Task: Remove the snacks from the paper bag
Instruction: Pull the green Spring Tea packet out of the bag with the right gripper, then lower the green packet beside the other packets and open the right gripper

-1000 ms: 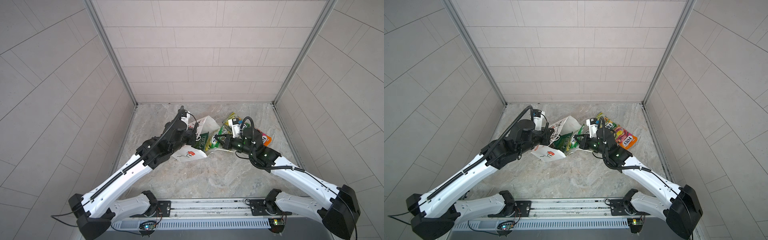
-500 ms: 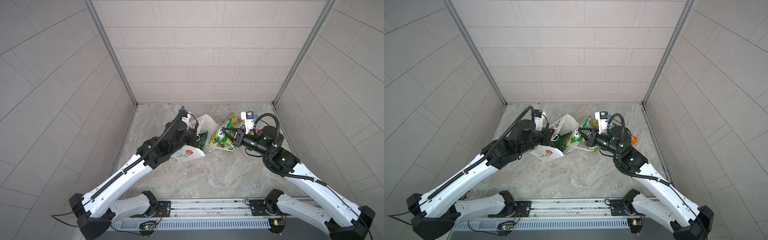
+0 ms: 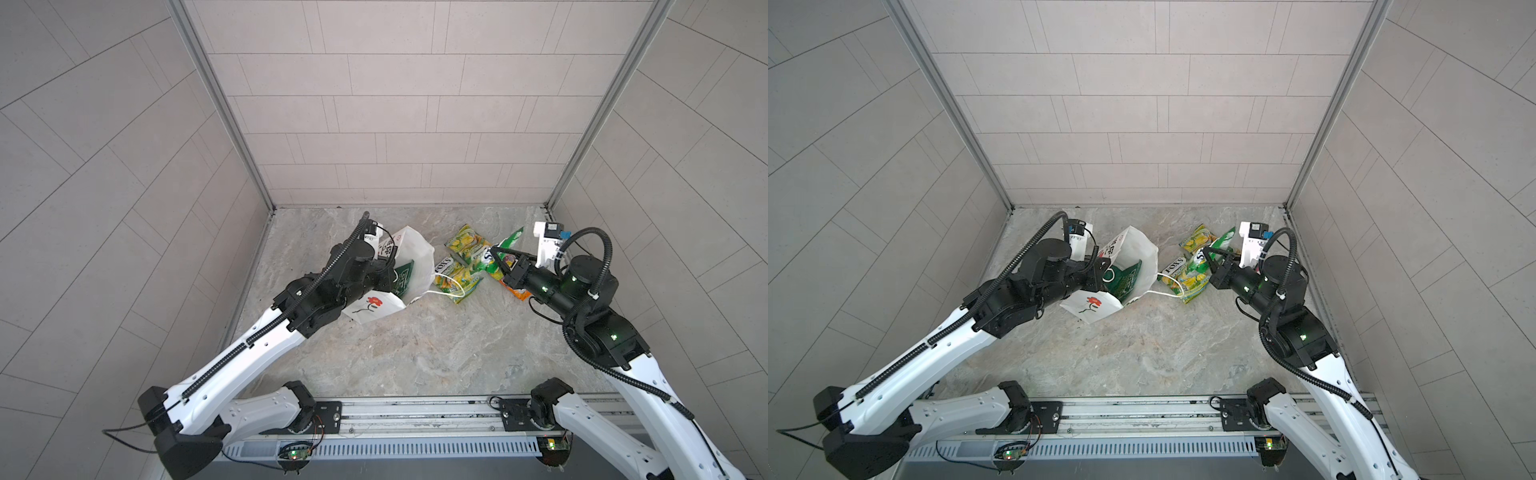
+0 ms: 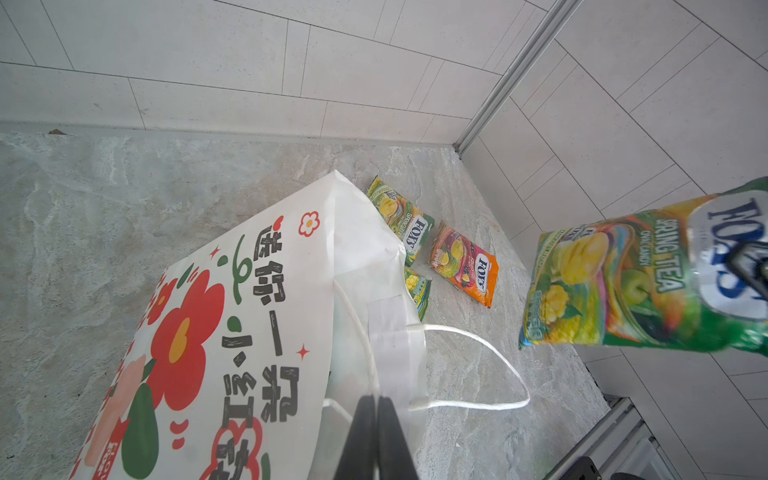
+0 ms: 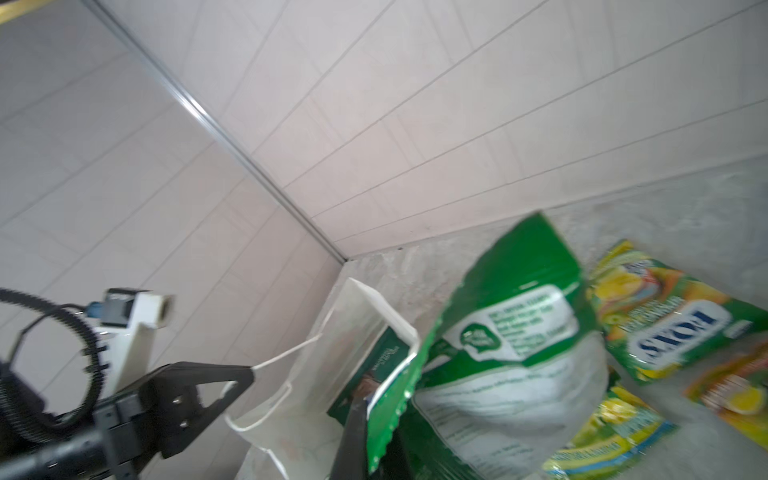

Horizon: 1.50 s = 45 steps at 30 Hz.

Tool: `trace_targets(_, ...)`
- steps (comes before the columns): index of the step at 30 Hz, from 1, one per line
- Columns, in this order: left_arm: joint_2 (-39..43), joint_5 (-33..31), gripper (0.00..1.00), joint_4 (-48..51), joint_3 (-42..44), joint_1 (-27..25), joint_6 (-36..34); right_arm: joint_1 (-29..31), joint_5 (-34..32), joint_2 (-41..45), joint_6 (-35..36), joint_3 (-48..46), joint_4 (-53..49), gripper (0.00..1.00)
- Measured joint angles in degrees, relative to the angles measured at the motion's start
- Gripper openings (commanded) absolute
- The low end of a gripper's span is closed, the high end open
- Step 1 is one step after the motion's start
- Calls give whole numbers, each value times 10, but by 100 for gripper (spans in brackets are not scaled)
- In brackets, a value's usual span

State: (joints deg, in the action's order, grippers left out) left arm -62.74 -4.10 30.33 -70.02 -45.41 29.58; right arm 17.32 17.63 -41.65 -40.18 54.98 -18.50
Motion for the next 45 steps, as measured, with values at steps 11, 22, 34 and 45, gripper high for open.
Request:
trace_targets(11,0,5,0,0,0,0,0,-125,43,-28,52,-65,-96,0)
trace_targets(22,0,7,0,0,0,0,0,-137,88,-69,68,-163,-72,0)
trace_targets(34,0,7,0,0,0,0,0,-139,108,-113,55,-218,38,0)
trace_targets(45,0,8,0,0,0,0,0,-154,96,-135,73,-240,74,0)
